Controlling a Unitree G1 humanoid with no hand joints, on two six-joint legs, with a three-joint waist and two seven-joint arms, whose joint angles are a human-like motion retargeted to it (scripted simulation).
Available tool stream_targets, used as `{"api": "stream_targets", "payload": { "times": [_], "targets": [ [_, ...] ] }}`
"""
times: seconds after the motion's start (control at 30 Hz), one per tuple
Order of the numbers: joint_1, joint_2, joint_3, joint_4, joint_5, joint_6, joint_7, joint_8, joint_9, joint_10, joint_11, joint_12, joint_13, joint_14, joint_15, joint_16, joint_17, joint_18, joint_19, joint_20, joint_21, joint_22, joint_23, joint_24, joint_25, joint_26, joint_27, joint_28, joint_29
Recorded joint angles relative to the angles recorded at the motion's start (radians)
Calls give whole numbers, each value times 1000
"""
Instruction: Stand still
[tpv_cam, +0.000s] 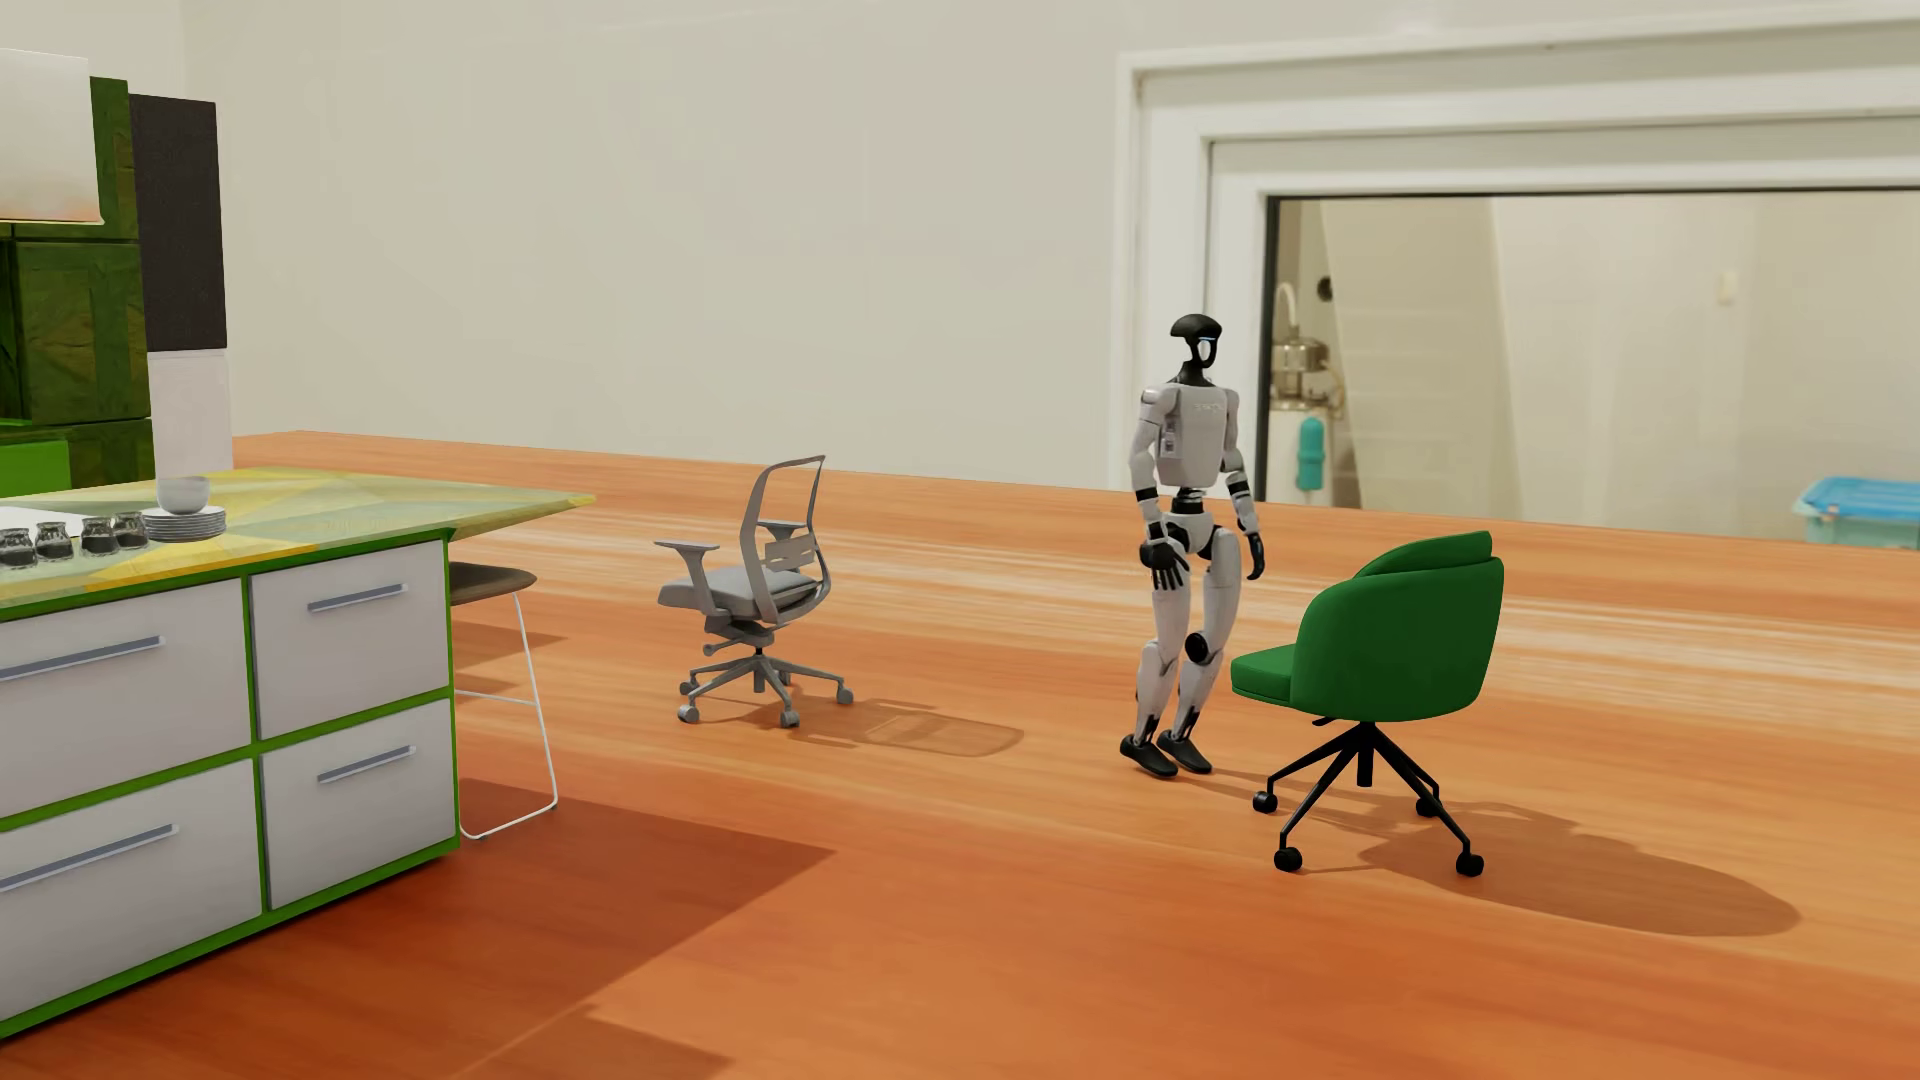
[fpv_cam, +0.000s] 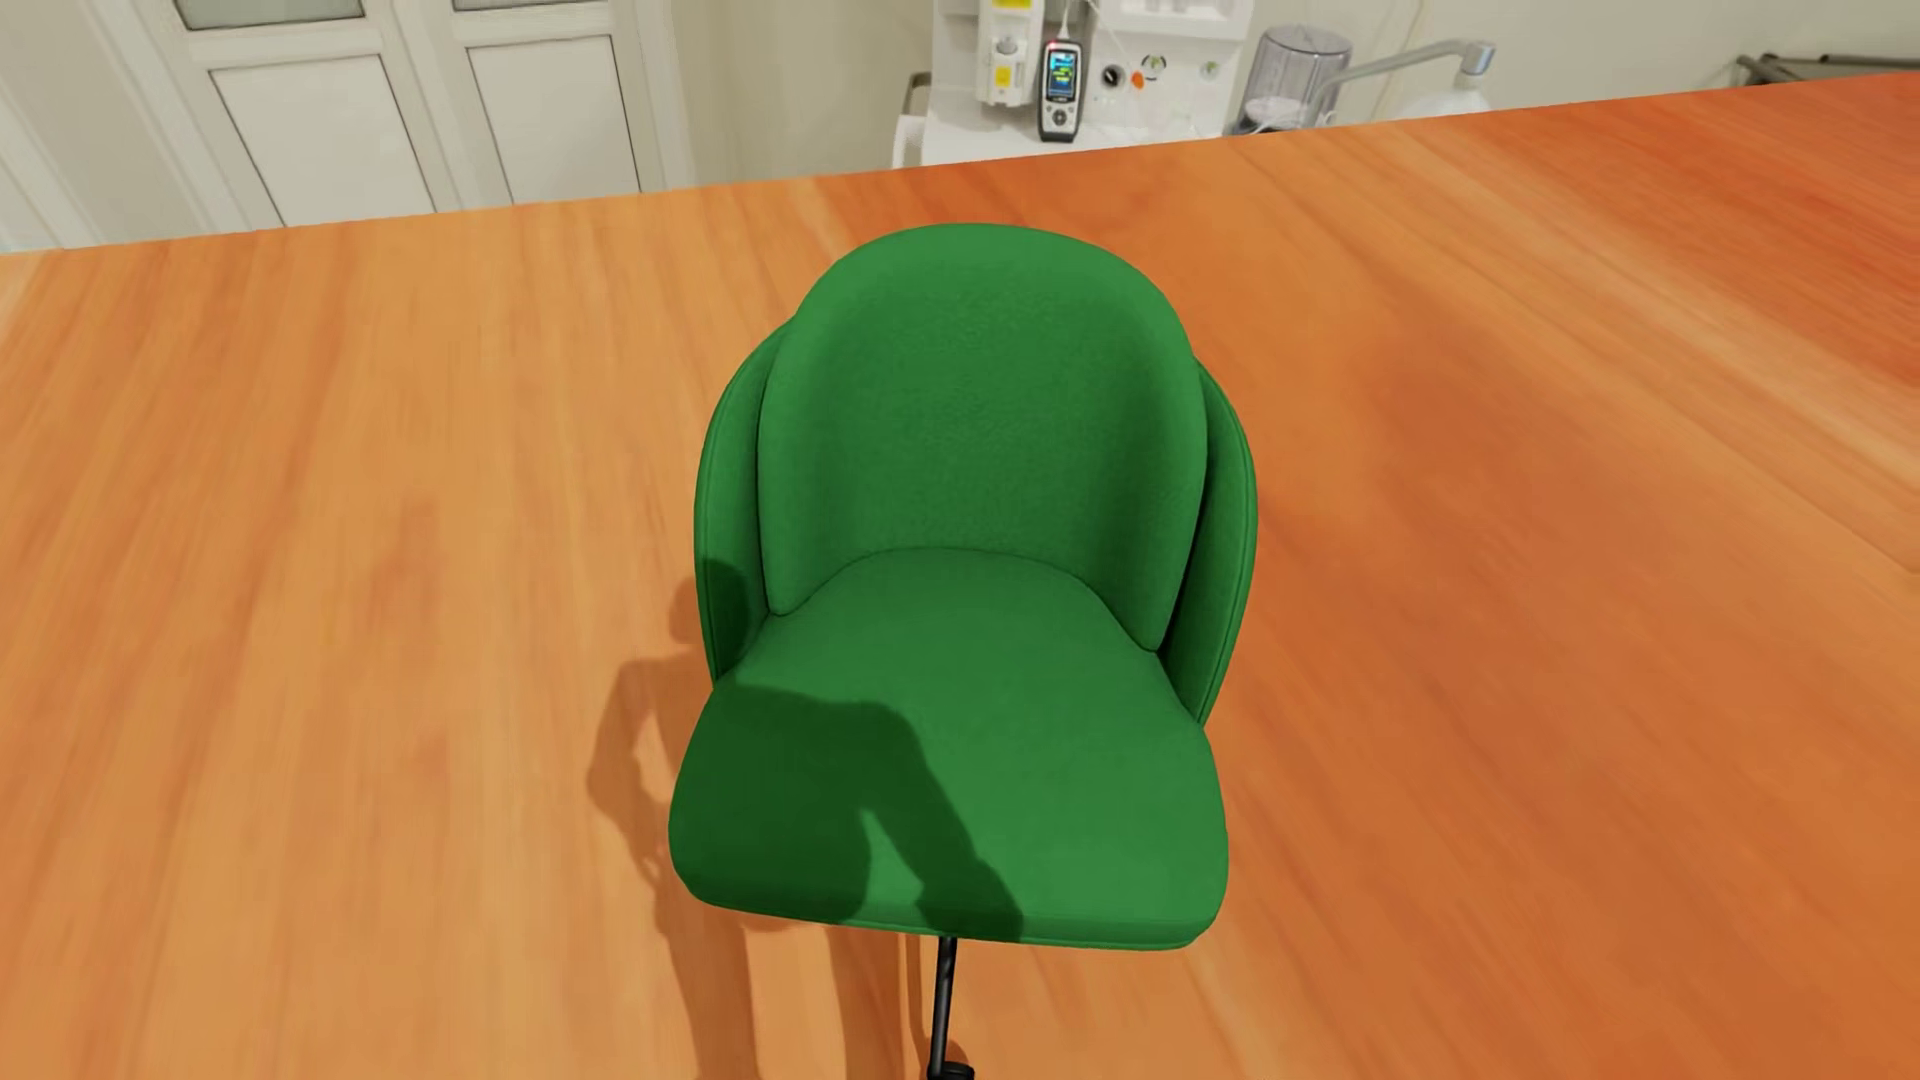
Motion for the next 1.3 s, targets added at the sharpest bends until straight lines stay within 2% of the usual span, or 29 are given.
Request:
{"api": "stream_targets", "payload": {
  "times": [0.4,1.3],
  "targets": [
    [2,3,-20,6,9,-3,0,0,0,4,4,-16,10,1,2,-3,-7,0,0,-13,15,0,14,0,0,0,0,0,0],
    [19,14,9,3,7,5,0,0,-4,-16,-17,-3,10,-11,15,-4,1,0,0,-11,3,0,7,0,0,0,0,0,0]
  ]
}}
